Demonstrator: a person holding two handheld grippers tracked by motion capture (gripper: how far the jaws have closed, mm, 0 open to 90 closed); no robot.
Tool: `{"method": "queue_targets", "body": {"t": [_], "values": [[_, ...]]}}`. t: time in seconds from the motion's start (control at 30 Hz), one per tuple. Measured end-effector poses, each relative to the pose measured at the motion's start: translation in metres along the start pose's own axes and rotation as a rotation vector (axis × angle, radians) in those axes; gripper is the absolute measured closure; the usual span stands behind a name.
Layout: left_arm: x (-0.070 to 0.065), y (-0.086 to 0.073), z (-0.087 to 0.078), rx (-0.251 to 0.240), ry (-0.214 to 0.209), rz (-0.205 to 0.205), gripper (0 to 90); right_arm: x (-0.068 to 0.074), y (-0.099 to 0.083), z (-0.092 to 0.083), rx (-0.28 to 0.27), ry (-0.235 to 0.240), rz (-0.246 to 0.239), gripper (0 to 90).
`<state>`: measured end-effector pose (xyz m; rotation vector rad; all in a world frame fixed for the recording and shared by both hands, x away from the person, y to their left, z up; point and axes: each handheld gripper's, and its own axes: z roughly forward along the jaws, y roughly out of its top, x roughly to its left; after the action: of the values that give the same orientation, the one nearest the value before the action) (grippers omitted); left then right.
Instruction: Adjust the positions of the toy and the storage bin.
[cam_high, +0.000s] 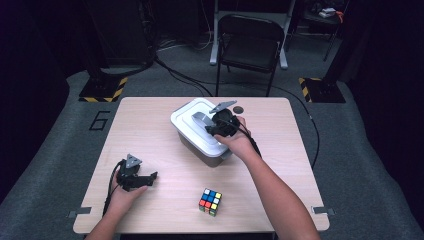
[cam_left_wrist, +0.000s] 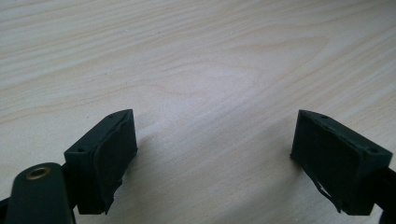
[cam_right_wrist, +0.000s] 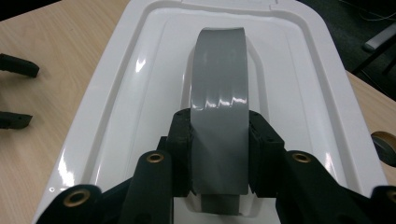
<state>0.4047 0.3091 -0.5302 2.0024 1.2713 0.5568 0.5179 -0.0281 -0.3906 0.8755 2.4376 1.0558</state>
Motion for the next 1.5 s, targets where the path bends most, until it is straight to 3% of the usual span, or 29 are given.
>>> {"method": "queue_targets", "body": {"t": [0.17,0.2,0.3,0.5,0.73,0.97,1.5], "values": [[0.001,0.000,0.000,0.007,-0.001,0.009,13.9,0.002,-0.004,-0.006,0.014,0.015,-0.005,66.9],[0.000,0.000,0.000,0.001,0.000,0.002,13.9,0.001,-0.005,-0.008,0.015,0.016,-0.024,66.9],[0.000,0.000,0.000,0.004,0.000,0.006,13.9,0.004,-0.009,-0.012,0.006,0.021,-0.007,66.9],[0.000,0.000,0.000,0.003,0.000,0.003,13.9,0.006,-0.018,-0.022,0.010,0.043,-0.034,67.0],[0.000,0.000,0.000,0.001,0.001,0.001,13.9,0.010,-0.027,-0.033,0.017,0.063,-0.026,67.0],[0.000,0.000,0.000,0.001,0.001,0.001,13.9,0.011,-0.035,-0.044,0.021,0.088,-0.058,67.0],[0.000,0.000,0.000,0.001,0.002,0.001,14.0,0.016,-0.050,-0.061,0.025,0.100,-0.065,67.0]]}}
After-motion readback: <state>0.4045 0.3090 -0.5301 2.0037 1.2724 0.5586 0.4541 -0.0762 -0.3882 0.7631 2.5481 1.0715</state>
